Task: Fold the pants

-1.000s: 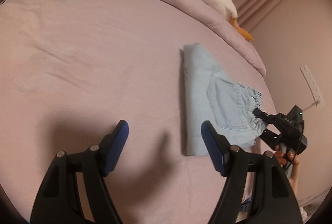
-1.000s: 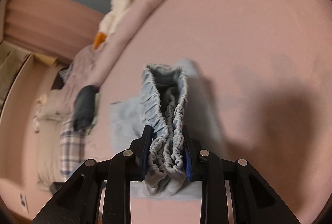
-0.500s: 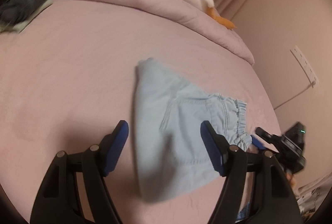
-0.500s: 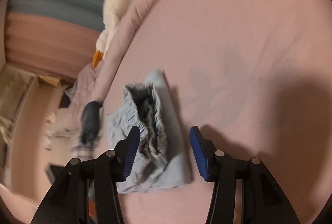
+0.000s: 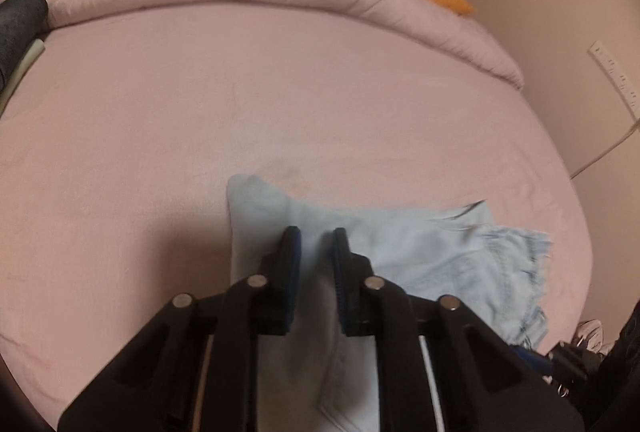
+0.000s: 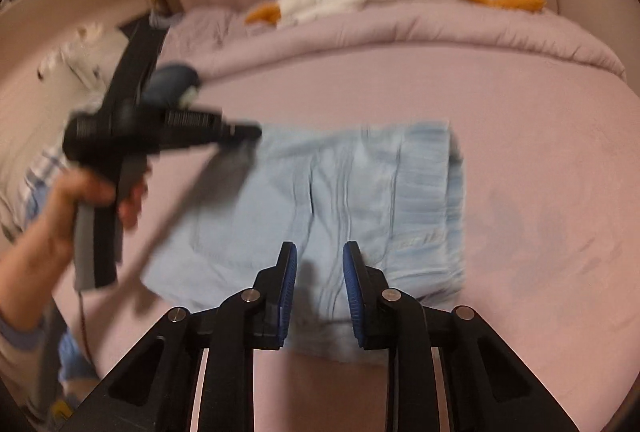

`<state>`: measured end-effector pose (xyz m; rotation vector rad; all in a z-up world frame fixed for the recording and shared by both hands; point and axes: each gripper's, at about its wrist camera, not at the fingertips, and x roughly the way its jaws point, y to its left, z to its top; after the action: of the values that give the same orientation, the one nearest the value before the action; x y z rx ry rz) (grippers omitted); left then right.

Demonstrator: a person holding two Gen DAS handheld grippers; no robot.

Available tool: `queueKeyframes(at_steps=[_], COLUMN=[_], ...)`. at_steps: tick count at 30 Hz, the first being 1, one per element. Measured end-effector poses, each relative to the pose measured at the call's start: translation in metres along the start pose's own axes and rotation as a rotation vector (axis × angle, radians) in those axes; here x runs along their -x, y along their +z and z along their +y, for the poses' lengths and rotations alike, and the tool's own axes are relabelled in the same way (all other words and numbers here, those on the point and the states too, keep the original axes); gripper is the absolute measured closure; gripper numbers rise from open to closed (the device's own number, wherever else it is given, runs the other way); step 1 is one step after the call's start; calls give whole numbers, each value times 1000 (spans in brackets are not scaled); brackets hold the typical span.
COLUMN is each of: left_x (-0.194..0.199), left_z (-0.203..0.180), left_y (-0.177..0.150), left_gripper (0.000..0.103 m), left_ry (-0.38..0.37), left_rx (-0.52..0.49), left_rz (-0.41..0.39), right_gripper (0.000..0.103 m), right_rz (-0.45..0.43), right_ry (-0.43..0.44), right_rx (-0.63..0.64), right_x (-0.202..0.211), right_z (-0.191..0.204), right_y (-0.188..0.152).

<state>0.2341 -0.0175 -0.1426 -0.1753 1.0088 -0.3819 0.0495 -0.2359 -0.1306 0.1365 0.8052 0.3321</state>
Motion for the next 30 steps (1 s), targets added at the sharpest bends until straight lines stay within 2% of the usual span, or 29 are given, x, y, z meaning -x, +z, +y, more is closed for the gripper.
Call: queueKeyframes(at_steps=[3, 7, 18, 20, 24, 30], left_x=[-13, -11, -2, 5, 22, 49], left_z=[1, -3, -7, -11, -18, -25], left_y=[-4, -5, -8, -12, -25, -73], left_gripper=[92, 93, 93, 88, 63, 61], left_ry=[16, 37, 59, 72, 95, 113], left_rx=[-27, -58, -67, -93, -141, -235], left_rz=[19, 2, -10, -18, -41, -25], right_gripper=[78, 79, 79, 79, 77, 76], right_rz=[46, 56, 58, 48, -6, -82], right_ry=[2, 27, -2, 11, 49, 0], right_rx=[-6, -28, -23, -33, -80, -113], right_x=[-10, -11, -8, -6, 6, 14], right_z=[-7, -14, -8, -10, -18, -34], right_y=[-9, -7, -6, -5, 2, 28])
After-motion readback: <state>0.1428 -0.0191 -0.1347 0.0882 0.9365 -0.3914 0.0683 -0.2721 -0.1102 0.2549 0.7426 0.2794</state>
